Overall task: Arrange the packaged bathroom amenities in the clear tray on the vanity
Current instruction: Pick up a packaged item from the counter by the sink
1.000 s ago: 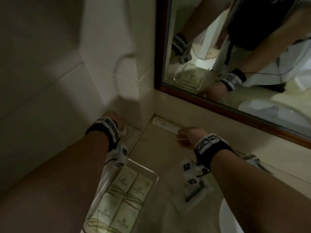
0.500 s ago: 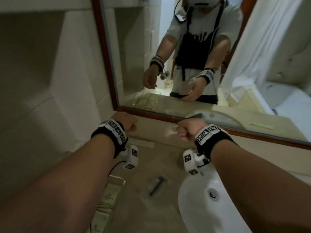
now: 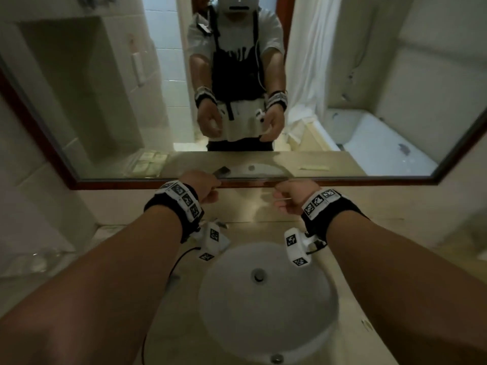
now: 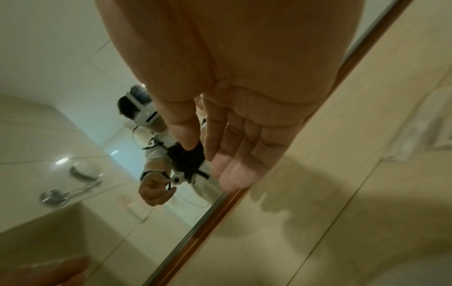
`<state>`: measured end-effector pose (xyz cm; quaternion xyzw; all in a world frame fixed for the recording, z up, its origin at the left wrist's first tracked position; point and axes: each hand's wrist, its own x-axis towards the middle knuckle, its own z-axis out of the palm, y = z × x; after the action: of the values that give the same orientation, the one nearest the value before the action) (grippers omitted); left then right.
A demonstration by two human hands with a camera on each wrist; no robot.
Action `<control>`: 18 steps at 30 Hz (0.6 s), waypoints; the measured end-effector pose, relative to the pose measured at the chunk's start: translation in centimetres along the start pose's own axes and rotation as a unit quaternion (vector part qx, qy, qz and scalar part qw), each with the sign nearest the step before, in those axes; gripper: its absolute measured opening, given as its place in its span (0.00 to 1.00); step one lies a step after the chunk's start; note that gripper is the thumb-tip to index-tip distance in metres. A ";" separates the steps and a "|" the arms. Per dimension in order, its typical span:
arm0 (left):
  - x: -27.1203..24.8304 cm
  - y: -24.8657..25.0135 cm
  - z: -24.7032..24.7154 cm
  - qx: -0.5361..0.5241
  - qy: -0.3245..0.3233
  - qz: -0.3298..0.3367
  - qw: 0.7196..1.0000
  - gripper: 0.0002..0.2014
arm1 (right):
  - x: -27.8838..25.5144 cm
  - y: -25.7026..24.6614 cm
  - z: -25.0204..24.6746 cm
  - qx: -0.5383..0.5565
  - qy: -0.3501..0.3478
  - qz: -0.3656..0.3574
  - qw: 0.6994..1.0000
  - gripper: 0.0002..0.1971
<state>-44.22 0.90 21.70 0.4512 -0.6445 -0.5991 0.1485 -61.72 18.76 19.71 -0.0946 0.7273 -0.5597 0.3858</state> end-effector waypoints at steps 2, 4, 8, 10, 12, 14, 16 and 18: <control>-0.2 0.7 5.1 0.021 -0.027 0.001 0.999 0.18 | -0.2 0.9 -5.4 0.005 0.041 0.000 0.999 0.02; -0.2 1.1 9.8 0.033 -0.055 0.005 0.998 0.18 | -0.5 2.0 -10.2 0.006 0.078 0.004 0.997 0.04; -1.4 1.7 20.0 0.033 -0.124 -0.032 0.991 0.14 | -1.9 4.9 -19.6 0.019 0.149 0.019 0.988 0.06; -2.1 1.5 24.5 0.031 -0.133 -0.060 0.989 0.09 | -2.6 6.7 -23.7 0.030 0.176 0.035 0.983 0.06; -2.7 1.0 28.8 0.036 -0.161 -0.074 0.983 0.06 | -3.2 8.8 -27.5 0.042 0.204 0.047 0.977 0.07; -3.3 0.3 31.9 0.043 -0.213 -0.093 0.972 0.08 | -3.8 10.7 -30.3 0.049 0.225 0.061 0.971 0.08; -3.3 -0.8 35.1 0.056 -0.234 -0.103 0.965 0.09 | -4.1 12.6 -32.8 0.056 0.237 0.077 0.967 0.09; -3.4 -1.9 37.1 0.050 -0.221 -0.110 0.968 0.16 | -4.3 14.2 -34.5 0.061 0.244 0.093 0.963 0.09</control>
<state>-68.75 27.41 12.31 0.3826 -0.6368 -0.6638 -0.0868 -77.61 51.80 11.65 0.1366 0.7695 -0.5709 0.2515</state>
